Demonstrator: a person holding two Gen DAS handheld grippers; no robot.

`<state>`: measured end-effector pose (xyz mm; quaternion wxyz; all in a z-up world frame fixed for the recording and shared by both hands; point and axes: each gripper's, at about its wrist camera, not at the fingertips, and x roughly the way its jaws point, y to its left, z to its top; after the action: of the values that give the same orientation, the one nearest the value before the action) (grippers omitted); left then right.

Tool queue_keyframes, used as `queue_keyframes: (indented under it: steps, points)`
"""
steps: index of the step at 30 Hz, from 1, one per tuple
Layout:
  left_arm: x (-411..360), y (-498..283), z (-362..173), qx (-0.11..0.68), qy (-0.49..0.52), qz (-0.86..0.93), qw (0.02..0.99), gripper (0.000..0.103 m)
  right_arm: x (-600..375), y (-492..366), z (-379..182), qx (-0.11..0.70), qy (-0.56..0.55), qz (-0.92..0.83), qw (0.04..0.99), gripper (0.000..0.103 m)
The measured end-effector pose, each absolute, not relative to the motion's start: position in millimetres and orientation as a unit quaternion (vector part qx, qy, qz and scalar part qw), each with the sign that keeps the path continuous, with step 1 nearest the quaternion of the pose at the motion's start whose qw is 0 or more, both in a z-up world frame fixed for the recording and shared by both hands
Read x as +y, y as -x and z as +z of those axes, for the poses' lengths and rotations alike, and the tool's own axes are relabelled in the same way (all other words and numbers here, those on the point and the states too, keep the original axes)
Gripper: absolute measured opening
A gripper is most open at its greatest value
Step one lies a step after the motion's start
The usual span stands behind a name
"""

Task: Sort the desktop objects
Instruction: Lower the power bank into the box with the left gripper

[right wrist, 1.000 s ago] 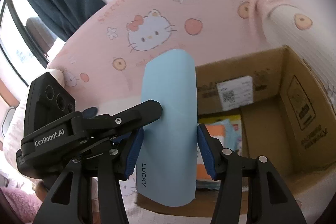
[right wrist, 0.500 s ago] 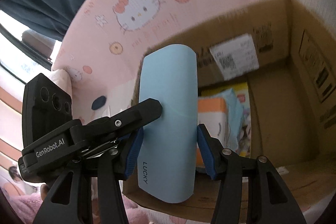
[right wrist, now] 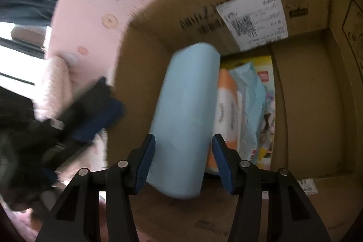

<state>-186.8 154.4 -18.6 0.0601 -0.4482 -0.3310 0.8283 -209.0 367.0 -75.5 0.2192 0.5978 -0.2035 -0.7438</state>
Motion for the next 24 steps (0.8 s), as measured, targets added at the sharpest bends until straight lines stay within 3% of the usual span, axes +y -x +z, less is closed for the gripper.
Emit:
queue_keyframes:
  steps: [11,18,21,22,23,24]
  points:
    - [149,187,-12,-0.342,0.440,0.826,0.085,0.050,379,211,-38,-0.163,-0.572,-0.785,0.173,0.053]
    - [148,206,8,-0.302,0.422,0.849,0.104,0.049,396,249,-37,-0.196,-0.580,-0.780,0.133,0.053]
    - [153,227,12,-0.284,0.431,0.848,0.121,0.027,400,257,-35,-0.222,-0.567,-0.782,0.130,0.052]
    - [157,233,14,-0.274,0.431,0.850,0.126,0.025,402,260,-36,-0.235,-0.559,-0.784,0.130,0.041]
    - [162,240,16,-0.260,0.432,0.855,0.126,0.024,405,263,-37,-0.248,-0.554,-0.785,0.127,0.022]
    - [166,246,16,-0.249,0.437,0.856,0.121,0.016,408,266,-39,-0.258,-0.552,-0.784,0.122,0.016]
